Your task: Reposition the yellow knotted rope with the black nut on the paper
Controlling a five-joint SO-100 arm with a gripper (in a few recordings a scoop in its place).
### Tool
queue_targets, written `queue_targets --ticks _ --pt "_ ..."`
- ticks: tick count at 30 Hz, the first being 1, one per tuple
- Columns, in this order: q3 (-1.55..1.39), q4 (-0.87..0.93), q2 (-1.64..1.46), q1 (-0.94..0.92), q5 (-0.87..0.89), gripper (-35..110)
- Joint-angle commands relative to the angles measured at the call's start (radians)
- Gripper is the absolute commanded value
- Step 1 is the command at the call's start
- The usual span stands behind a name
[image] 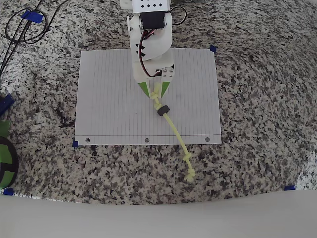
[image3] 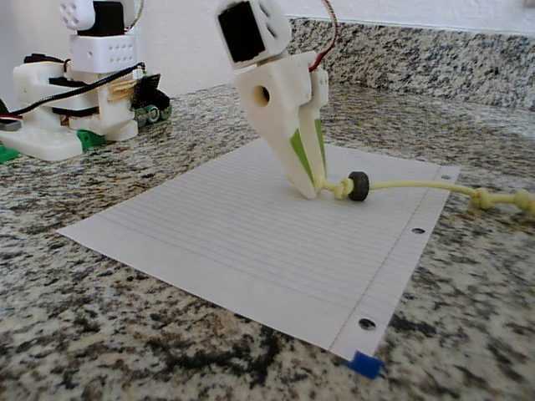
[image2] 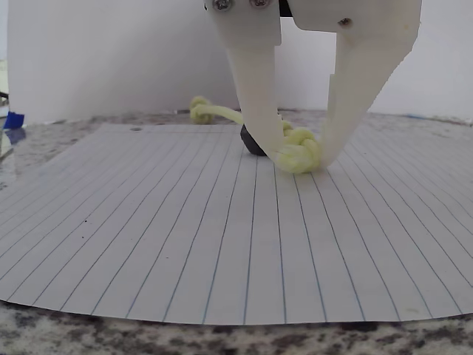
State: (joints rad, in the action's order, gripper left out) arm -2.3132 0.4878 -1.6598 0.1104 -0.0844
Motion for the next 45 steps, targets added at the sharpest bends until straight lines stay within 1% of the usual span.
queue_targets --ticks 1,2,6,14,18,20,25,30,34,37,41,45 --pt "0.031 -0.003 -0.029 -0.017 -0.054 0" --pt "0.031 -0.005 -0.044 -0.02 -0.094 0" --pt "0.026 -0.041 -0.147 -0.037 -0.422 0" --pt "0.014 -0.035 -0.379 -0.097 -0.925 0" --pt "-0.018 -0.031 -0.508 -0.153 -1.101 0" --pt "-0.067 -0.08 -0.581 -0.196 -1.175 0" --pt "-0.232 -0.14 -0.805 -0.341 -1.285 0" --pt "-0.353 -0.124 -1.043 -0.525 -1.313 0" --pt "-0.402 -0.117 -1.204 -0.696 -1.385 0" --pt "-0.413 -0.078 -1.304 -0.799 -1.422 0" --pt "-0.445 -0.081 -1.42 -0.897 -1.465 0" --pt "-0.515 -0.046 -1.497 -0.934 -1.463 0"
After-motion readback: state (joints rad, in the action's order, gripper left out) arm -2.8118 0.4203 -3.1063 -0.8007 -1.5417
